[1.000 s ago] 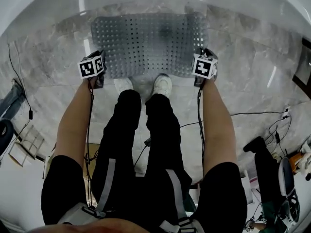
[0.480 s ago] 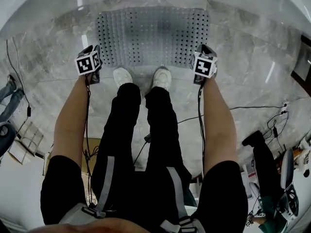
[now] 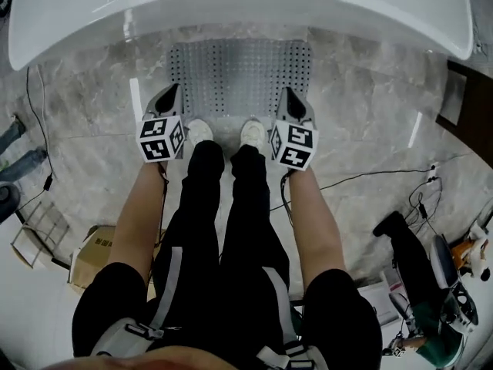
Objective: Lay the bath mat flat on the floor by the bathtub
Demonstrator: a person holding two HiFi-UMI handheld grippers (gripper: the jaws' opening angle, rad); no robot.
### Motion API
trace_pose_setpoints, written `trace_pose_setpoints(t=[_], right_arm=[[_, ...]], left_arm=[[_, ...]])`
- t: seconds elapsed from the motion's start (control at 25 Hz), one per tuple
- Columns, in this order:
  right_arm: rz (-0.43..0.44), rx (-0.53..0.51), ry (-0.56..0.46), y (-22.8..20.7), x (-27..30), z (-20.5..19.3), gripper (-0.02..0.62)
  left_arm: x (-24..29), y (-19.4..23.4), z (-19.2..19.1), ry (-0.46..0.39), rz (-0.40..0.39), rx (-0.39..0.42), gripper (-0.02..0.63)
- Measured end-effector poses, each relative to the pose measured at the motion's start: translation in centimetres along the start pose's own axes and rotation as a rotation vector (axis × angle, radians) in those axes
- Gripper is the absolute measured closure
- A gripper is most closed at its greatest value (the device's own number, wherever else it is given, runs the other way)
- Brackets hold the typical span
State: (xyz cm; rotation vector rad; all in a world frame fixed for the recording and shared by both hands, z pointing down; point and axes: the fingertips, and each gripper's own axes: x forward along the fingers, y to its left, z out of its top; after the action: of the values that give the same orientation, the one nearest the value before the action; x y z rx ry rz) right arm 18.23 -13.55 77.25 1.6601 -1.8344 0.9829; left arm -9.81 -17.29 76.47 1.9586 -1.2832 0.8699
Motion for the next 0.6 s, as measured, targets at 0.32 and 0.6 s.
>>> trace_pose_setpoints(t=[0.32, 0.6], right_arm=[[0.114, -0.026, -0.264, 9.2, -14.7, 17.0, 0.589], [0.157, -0.128, -0.536, 16.8, -27.4, 35.2, 0.589]], left_arm=[[-15.6, -3.9, 15.8, -0.209, -0.065, -0.102, 0.601], [-30.4, -7.3, 32.6, -0.446, -0.134, -0.075, 0.601]])
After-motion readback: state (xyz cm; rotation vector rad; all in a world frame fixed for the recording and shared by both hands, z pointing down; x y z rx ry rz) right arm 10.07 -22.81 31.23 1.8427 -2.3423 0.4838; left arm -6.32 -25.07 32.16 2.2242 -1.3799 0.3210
